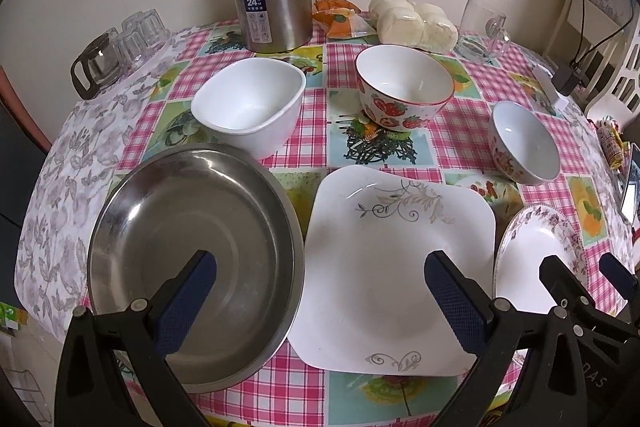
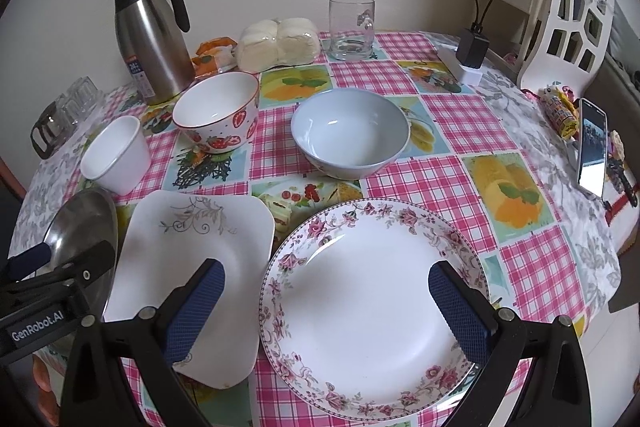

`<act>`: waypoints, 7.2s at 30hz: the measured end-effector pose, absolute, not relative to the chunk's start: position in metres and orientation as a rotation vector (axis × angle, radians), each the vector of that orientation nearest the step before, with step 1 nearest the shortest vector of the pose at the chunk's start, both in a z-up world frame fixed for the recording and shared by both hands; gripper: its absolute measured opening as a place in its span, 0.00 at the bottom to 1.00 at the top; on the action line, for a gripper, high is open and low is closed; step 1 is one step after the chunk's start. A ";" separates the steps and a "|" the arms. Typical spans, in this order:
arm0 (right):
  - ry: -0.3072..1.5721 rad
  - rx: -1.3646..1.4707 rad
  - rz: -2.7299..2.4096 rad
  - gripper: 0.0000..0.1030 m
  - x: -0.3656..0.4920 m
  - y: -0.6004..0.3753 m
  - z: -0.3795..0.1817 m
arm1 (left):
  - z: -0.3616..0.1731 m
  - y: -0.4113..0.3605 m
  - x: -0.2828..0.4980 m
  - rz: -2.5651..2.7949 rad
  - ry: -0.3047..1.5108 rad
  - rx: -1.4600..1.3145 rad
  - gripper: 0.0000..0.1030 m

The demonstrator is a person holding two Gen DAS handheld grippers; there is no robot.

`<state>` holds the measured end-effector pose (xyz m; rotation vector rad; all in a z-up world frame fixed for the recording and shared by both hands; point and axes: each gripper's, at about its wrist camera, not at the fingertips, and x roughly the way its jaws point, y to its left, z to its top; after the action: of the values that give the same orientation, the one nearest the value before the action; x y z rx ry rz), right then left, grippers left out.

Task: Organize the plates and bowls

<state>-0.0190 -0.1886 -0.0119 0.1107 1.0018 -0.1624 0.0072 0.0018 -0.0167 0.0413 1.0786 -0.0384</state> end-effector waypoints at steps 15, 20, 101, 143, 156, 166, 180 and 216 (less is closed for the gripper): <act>1.011 0.097 -0.157 1.00 -0.018 -0.186 -0.014 | -0.019 0.003 0.009 -0.039 1.093 0.036 1.00; 1.015 0.089 -0.154 1.00 -0.018 -0.184 -0.015 | -0.021 0.003 0.009 -0.040 1.102 0.038 1.00; 1.025 0.079 0.174 0.81 0.026 -0.023 -0.073 | -0.095 0.251 -0.001 0.533 1.216 -0.579 0.24; 1.023 0.169 0.429 0.44 0.024 0.005 -0.074 | -0.086 0.270 -0.043 0.673 1.168 -0.693 0.28; 1.067 0.125 0.426 0.24 0.032 0.019 -0.090 | -0.088 0.273 -0.044 0.675 1.159 -0.710 0.28; 1.046 0.076 0.383 0.24 0.036 0.025 -0.093 | -0.089 0.273 -0.041 0.679 1.161 -0.692 0.28; 0.997 0.005 0.402 0.15 0.028 0.030 -0.079 | -0.086 0.268 -0.034 0.664 1.141 -0.648 0.26; 0.725 0.008 0.340 0.16 -0.001 -0.032 0.013 | -0.002 0.197 -0.031 0.445 0.867 -0.521 0.26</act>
<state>-0.0008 -0.0323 0.0127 0.0075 0.7252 0.3396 -0.0311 0.1972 -0.0021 -0.5206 0.8674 0.4448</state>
